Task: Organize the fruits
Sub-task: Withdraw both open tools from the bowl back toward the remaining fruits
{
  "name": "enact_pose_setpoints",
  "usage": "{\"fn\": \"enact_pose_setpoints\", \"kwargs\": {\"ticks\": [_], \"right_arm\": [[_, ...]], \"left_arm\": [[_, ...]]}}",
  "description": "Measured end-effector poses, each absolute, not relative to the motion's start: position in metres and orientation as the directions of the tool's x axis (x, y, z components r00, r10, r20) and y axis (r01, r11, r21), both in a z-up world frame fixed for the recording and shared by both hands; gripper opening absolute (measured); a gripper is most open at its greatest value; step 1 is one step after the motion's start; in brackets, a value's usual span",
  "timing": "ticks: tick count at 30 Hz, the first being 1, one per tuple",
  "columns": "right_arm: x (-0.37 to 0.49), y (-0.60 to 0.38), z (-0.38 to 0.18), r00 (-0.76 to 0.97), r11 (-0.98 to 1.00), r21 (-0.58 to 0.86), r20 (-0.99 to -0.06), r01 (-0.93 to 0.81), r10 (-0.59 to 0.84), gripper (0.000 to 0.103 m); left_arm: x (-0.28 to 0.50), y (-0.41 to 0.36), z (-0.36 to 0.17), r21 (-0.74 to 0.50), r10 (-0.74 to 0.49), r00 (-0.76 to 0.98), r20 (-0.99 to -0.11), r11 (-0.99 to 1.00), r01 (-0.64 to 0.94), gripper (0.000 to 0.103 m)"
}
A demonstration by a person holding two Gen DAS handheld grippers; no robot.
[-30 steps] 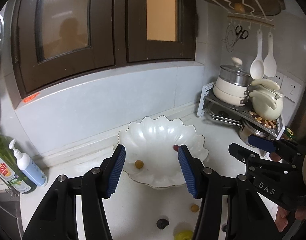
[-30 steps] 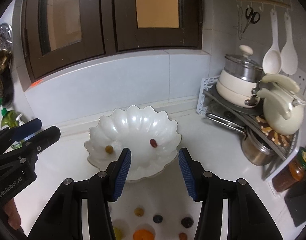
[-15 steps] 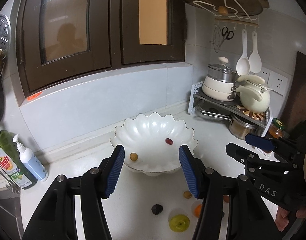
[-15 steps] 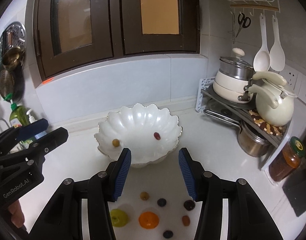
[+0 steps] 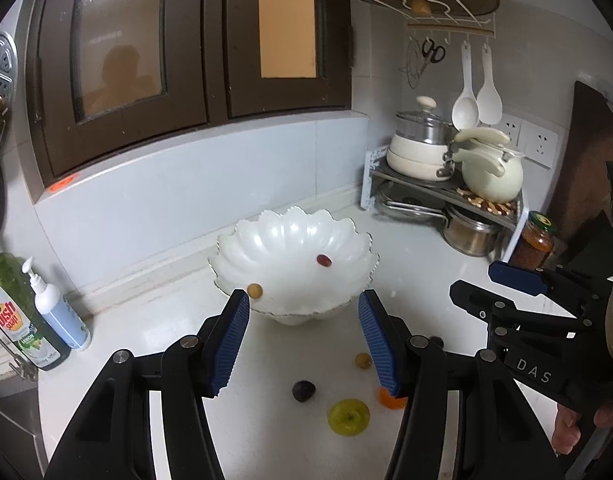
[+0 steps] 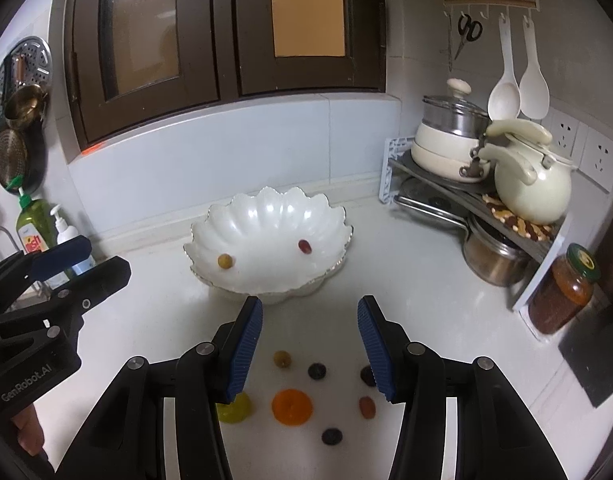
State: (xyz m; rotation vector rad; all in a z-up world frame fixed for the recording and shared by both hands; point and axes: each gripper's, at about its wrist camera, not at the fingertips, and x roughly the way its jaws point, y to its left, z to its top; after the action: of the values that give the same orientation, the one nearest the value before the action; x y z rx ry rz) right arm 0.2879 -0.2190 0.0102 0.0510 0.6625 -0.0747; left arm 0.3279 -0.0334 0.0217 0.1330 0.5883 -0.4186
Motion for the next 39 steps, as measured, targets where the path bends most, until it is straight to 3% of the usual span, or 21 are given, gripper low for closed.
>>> {"fn": "enact_pose_setpoints", "kwargs": {"ticks": [39], "right_arm": [[0.261, -0.232, -0.079, 0.625, 0.988, 0.068, -0.78, 0.14, -0.035, 0.051]], "left_arm": [[0.303, -0.05, -0.069, -0.03, -0.328, 0.591, -0.737, 0.89, 0.456, 0.056]]}}
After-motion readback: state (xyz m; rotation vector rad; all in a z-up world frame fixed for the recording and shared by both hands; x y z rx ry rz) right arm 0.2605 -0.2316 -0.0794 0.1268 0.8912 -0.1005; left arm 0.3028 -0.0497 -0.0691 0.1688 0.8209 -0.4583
